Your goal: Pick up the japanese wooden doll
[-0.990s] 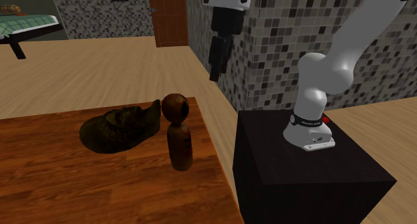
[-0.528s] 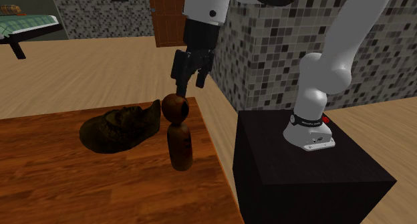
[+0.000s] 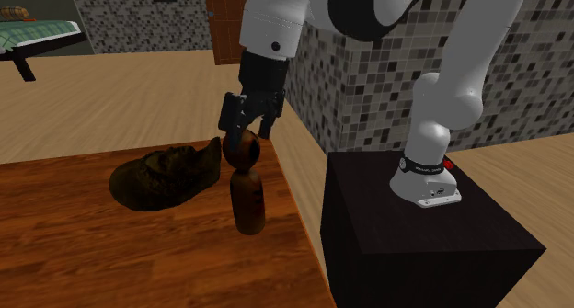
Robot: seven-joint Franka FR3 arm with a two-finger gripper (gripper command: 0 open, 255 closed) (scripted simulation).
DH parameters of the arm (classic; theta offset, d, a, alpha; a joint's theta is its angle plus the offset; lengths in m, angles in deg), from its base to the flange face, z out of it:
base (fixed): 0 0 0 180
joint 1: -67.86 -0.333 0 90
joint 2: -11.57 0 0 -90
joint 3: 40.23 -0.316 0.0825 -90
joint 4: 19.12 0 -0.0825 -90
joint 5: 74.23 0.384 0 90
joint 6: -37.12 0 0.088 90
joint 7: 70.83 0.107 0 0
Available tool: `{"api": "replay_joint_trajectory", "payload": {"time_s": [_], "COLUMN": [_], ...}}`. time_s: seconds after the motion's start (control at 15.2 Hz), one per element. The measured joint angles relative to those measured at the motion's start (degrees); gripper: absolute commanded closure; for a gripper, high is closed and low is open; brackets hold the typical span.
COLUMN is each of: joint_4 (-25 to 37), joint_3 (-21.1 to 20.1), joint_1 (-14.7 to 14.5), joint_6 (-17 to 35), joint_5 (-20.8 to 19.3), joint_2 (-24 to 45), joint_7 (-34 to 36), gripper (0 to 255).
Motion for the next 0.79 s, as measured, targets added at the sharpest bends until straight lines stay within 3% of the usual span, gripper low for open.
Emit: {"api": "replay_joint_trajectory", "payload": {"time_s": [0.13, 0.2, 0.79], "joint_4": [-1.06, -1.21, -1.32], "joint_3": [-0.25, -0.27, -0.27], "joint_1": [-0.01, 0.00, 0.03], "joint_6": [1.51, 1.76, 2.06], "joint_5": [-0.36, -0.42, -0.52], "joint_2": [0.53, 0.63, 0.71], "joint_7": [0.39, 0.43, 0.46], "gripper": [0, 255, 255]}}
